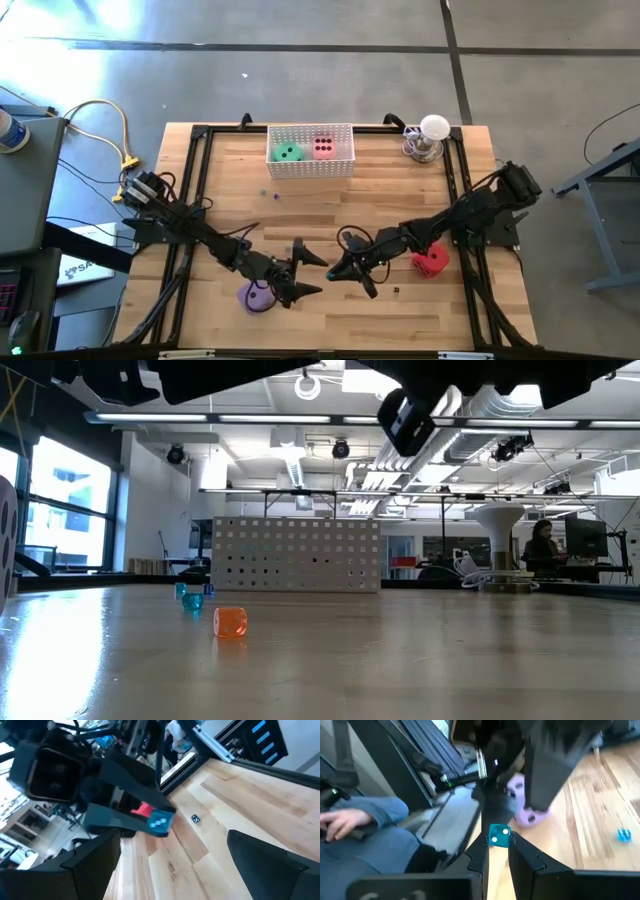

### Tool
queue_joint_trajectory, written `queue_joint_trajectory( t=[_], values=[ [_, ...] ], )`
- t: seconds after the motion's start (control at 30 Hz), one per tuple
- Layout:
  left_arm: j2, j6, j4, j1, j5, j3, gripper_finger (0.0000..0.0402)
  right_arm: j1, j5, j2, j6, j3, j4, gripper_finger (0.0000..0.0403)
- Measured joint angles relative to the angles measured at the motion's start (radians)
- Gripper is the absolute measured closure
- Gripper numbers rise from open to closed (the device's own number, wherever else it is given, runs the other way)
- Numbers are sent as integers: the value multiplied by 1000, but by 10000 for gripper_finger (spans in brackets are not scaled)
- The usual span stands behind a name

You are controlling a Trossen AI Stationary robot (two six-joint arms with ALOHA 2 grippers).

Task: Pick & Place Dice
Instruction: Put the small blue dice into the white basket

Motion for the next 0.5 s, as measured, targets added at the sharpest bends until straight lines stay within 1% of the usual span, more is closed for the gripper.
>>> queue_joint_trajectory(
  t=[0.07,0.23,0.5],
  values=[
    [0,-2,-1,0,1,0,42,-8,7,13,0,13,1,362],
    [0,-10,-11,0,2,0,42,-24,-26,38,10,32,0,362],
    [0,-11,-22,0,2,0,42,-24,-28,39,16,33,-6,362]
  ],
)
